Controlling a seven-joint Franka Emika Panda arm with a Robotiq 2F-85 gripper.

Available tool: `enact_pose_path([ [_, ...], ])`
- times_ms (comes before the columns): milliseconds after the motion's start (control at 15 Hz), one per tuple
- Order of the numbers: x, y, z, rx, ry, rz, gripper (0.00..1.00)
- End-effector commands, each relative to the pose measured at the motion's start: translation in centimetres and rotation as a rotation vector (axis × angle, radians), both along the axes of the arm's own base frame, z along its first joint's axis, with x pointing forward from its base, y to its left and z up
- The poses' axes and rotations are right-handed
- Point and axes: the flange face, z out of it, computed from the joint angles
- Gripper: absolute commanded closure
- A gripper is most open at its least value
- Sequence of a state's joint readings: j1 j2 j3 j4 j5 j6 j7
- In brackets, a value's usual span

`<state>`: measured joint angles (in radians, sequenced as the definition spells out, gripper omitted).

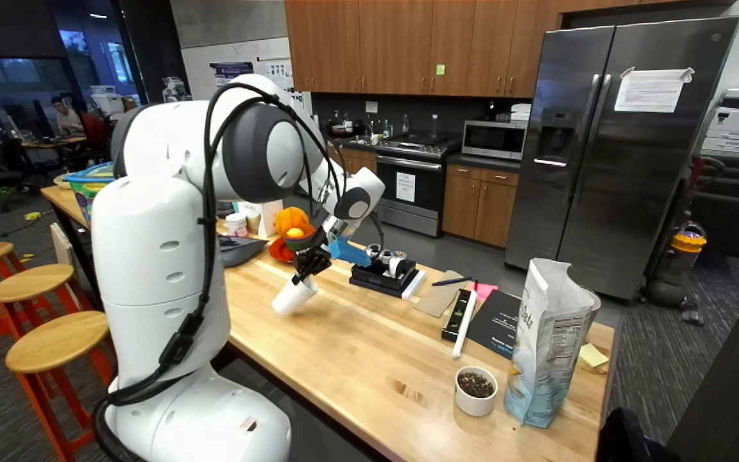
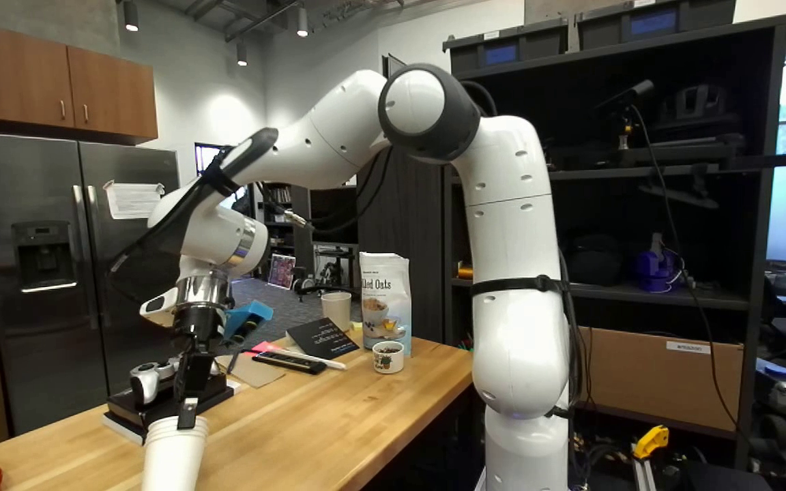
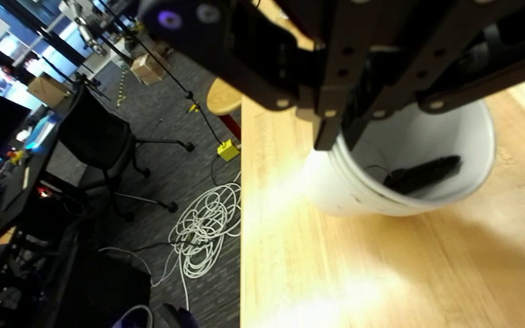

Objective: Move the cups to the left

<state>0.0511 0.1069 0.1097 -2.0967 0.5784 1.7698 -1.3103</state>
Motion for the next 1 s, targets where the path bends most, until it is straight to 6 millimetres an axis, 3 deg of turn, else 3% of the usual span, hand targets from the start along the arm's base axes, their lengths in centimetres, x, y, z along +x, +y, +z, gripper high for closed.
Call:
enact_pose_path([
  [0, -1.0, 0.2, 3.8, -0.138, -0.092, -0.014, 0.99],
  [533, -1.6, 2.5, 9.0, -0.264, -0.289, 0.065, 0.99],
  [933, -1.8, 7.1, 12.1, -0.386, -0.490, 0.197, 0.99],
])
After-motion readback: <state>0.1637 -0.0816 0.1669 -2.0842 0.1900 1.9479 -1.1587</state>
